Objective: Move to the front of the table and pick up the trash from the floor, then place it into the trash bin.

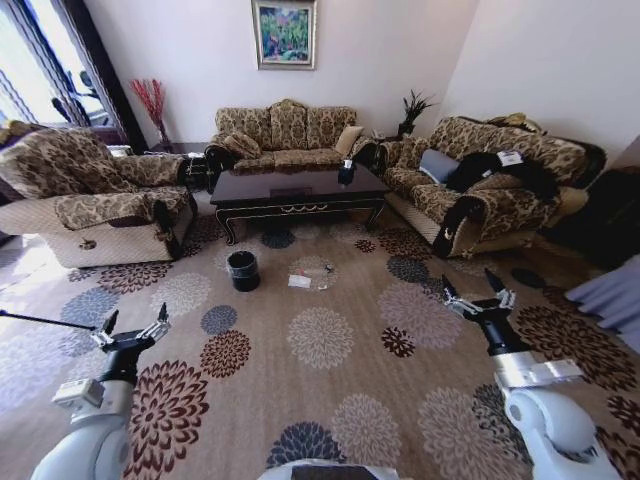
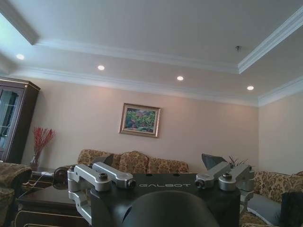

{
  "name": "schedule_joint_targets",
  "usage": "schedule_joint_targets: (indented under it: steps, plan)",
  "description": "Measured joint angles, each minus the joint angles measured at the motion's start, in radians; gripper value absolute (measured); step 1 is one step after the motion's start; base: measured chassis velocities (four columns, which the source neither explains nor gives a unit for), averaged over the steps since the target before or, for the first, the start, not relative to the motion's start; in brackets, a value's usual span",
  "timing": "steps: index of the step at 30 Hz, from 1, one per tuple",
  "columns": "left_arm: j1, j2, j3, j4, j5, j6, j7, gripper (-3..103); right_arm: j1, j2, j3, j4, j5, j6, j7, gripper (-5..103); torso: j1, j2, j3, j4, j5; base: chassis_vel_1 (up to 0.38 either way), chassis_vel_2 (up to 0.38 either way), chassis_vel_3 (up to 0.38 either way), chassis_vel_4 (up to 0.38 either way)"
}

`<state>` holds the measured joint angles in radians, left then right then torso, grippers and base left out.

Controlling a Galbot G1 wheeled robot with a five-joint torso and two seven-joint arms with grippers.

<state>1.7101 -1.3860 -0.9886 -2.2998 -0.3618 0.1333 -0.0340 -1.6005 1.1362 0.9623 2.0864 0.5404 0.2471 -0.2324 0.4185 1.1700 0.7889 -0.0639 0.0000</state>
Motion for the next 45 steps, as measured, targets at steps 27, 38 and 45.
schedule_joint_targets:
  steps: [27, 38, 45]
  plan:
    - [-0.006, 0.000, 0.014, 0.007, 0.015, 0.000, -0.014, 100, 0.002, 0.011, -0.004, -0.015, 0.005, 0.008, -0.005, 100, -0.034, -0.074, -0.040, 0.0000, 0.0000, 0.000, 0.000, 0.000, 0.000]
    - [0.002, 0.003, 0.013, 0.006, 0.019, -0.001, -0.014, 100, 0.001, 0.016, -0.005, -0.023, 0.005, 0.017, -0.006, 100, -0.059, -0.128, -0.069, -0.0001, 0.0000, 0.000, 0.000, 0.000, 0.000]
    - [0.004, -0.001, 0.022, 0.005, 0.019, -0.003, -0.015, 100, 0.003, 0.014, -0.006, -0.026, 0.009, 0.020, -0.007, 100, -0.070, -0.152, -0.082, 0.0001, 0.0000, 0.000, 0.000, 0.000, 0.000]
